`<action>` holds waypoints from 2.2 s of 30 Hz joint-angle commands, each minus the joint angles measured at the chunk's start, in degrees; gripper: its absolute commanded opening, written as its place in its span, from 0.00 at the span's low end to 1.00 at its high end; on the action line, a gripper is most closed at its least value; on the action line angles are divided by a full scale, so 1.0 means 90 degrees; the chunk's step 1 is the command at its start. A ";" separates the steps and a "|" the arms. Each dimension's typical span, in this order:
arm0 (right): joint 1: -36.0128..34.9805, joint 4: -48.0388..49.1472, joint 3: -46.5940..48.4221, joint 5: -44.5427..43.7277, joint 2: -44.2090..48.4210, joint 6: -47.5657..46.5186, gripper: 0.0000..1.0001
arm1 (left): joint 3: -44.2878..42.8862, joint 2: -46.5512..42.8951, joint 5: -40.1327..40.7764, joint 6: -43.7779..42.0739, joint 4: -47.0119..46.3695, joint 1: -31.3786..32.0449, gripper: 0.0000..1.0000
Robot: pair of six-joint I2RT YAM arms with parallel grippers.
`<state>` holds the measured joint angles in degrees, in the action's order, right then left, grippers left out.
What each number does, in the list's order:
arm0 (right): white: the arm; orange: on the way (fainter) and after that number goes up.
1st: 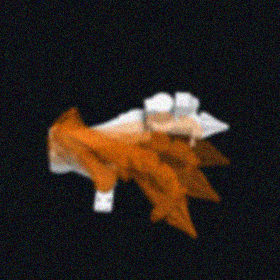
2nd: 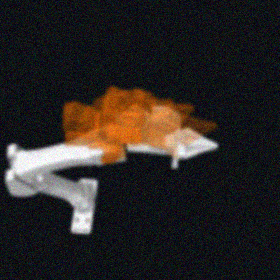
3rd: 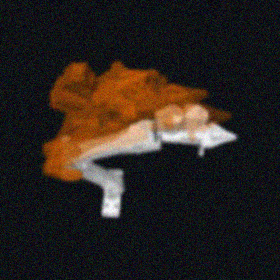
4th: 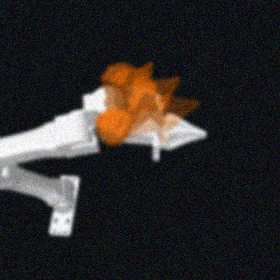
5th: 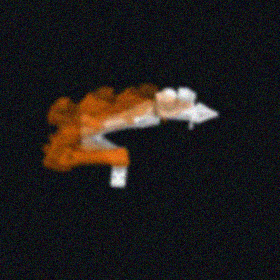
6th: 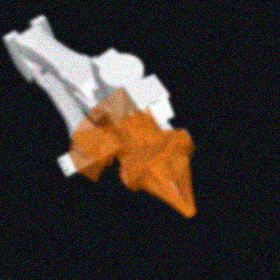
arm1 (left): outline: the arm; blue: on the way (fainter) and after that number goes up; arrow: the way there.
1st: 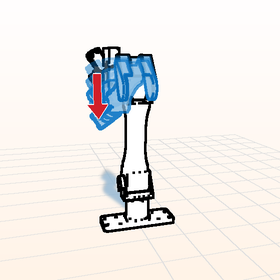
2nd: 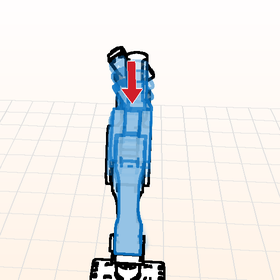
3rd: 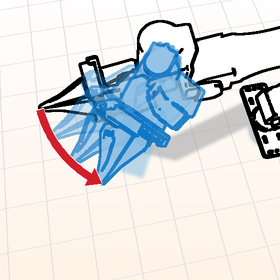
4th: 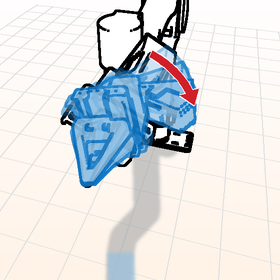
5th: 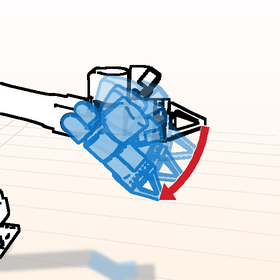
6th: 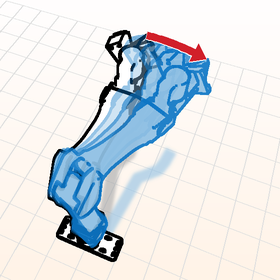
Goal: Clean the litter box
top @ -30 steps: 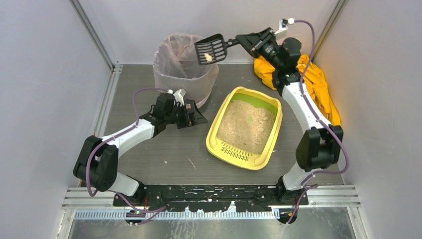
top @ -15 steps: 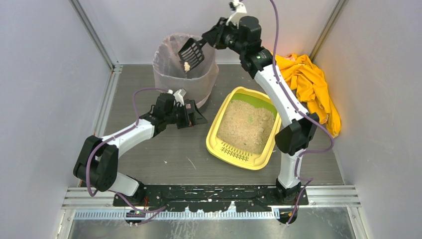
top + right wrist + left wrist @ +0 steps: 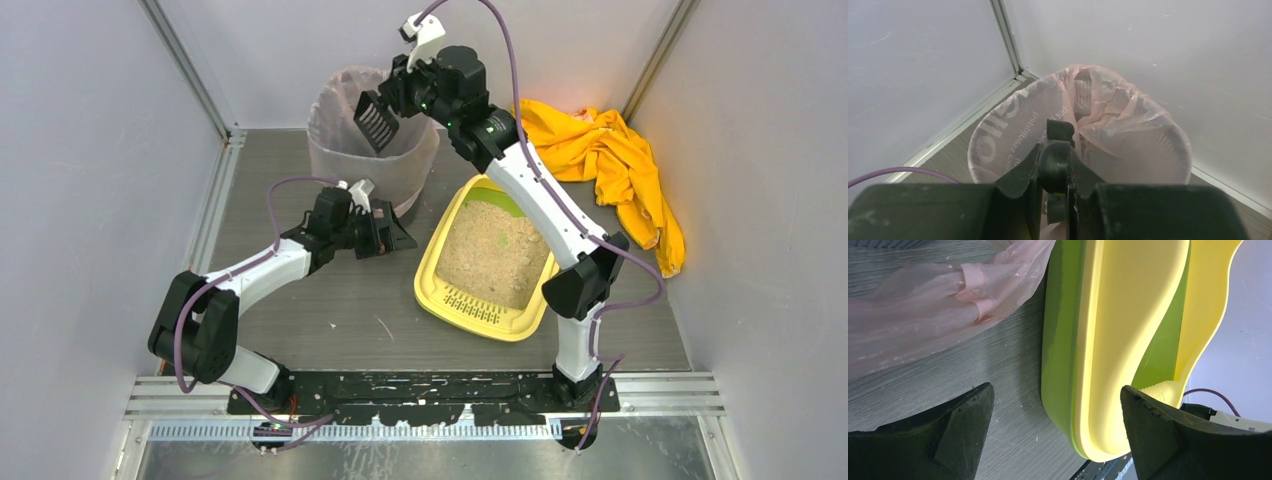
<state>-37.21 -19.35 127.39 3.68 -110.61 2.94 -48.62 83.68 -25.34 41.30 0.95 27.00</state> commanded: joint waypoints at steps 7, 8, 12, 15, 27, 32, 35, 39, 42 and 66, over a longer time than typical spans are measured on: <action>0.0444 0.1988 -0.1983 -0.0222 0.2525 0.0586 0.01 | -0.0213 -0.0019 0.0025 -0.0165 -0.0124 0.0027 0.96; 0.0520 0.2094 -0.2337 -0.0363 0.2831 0.0527 0.01 | -0.0213 -0.0034 0.0024 -0.0165 -0.0119 0.0027 0.96; 0.0884 0.2111 -0.3528 -0.0848 0.3830 0.0617 0.01 | -0.0203 -0.0043 0.0051 -0.0165 -0.0119 0.0027 0.96; 0.1106 0.2093 -0.4296 -0.1116 0.4479 0.0667 0.01 | -0.0213 0.0037 0.0025 -0.0160 -0.0130 0.0026 0.96; 0.1156 0.1116 -0.6894 -0.2606 0.6461 0.0687 0.01 | 0.0036 0.0267 -0.0162 0.0126 -0.0995 0.0027 0.95; 0.1156 0.1013 -0.7621 -0.2547 0.6626 0.1154 0.01 | 0.0140 0.0117 -0.0102 0.0086 -0.1201 0.0026 0.94; 0.1156 0.1126 -0.8029 -0.2385 0.6498 0.1460 0.01 | 0.0177 0.0113 -0.0064 0.0071 -0.1238 0.0022 0.94; 0.1156 0.1444 -0.8408 -0.1946 0.6218 0.1871 0.01 | 0.0149 0.0178 -0.0103 0.0069 -0.1248 0.0024 0.94; 0.1149 0.1680 -0.8470 -0.1578 0.5915 0.2117 0.01 | 0.0140 0.0226 -0.0103 0.0072 -0.1225 0.0026 0.94; 0.0848 0.1762 -0.9367 -0.1845 0.5253 0.2265 0.01 | 0.0100 0.0277 -0.0050 0.0023 -0.1121 0.0027 0.94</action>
<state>-28.88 -1.32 43.94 -8.23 -63.99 25.63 -47.09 86.87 -25.56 42.00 -6.57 27.05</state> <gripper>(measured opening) 0.216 0.936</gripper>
